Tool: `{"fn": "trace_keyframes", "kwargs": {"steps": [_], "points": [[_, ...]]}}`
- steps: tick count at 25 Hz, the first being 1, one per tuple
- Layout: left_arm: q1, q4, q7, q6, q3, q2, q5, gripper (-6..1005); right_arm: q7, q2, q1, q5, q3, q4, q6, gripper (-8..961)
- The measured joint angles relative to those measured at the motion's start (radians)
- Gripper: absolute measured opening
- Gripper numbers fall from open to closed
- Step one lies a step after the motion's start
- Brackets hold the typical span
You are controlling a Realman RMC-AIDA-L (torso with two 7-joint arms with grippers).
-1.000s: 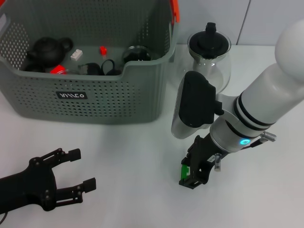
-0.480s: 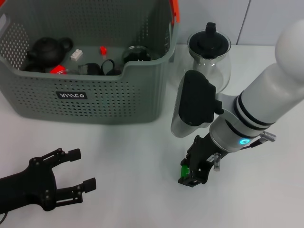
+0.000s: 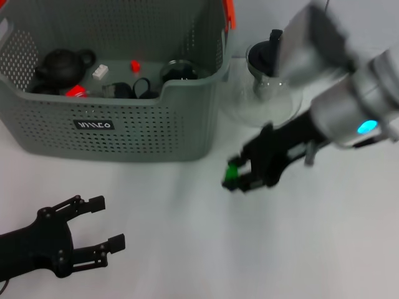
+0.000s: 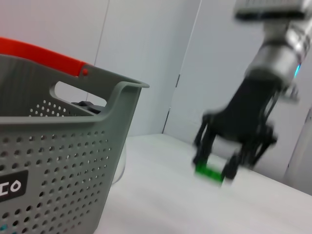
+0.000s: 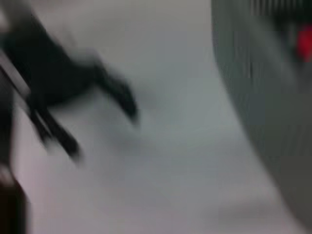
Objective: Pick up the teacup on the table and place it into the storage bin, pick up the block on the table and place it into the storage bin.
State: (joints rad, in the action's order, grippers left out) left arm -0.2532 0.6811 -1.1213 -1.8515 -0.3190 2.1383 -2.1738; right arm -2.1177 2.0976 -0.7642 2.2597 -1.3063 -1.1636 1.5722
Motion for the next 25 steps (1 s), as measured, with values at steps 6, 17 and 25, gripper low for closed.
{"fn": "trace_keyframes", "kwargs": {"steps": [6,17,25], "points": [[-0.004,0.0,0.0,0.001,0.0,0.0,0.0,918,0.125,-0.002,0.006,-0.283,0.275,-0.042,0.056,467],[-0.008,-0.007,0.0,0.003,0.0,0.0,0.003,918,0.148,0.006,-0.208,-0.422,-0.042,0.268,-0.697,500],[-0.02,-0.012,-0.005,0.0,-0.002,0.0,0.006,918,0.127,0.02,-0.535,-0.428,-0.123,0.734,-1.009,525]]}}
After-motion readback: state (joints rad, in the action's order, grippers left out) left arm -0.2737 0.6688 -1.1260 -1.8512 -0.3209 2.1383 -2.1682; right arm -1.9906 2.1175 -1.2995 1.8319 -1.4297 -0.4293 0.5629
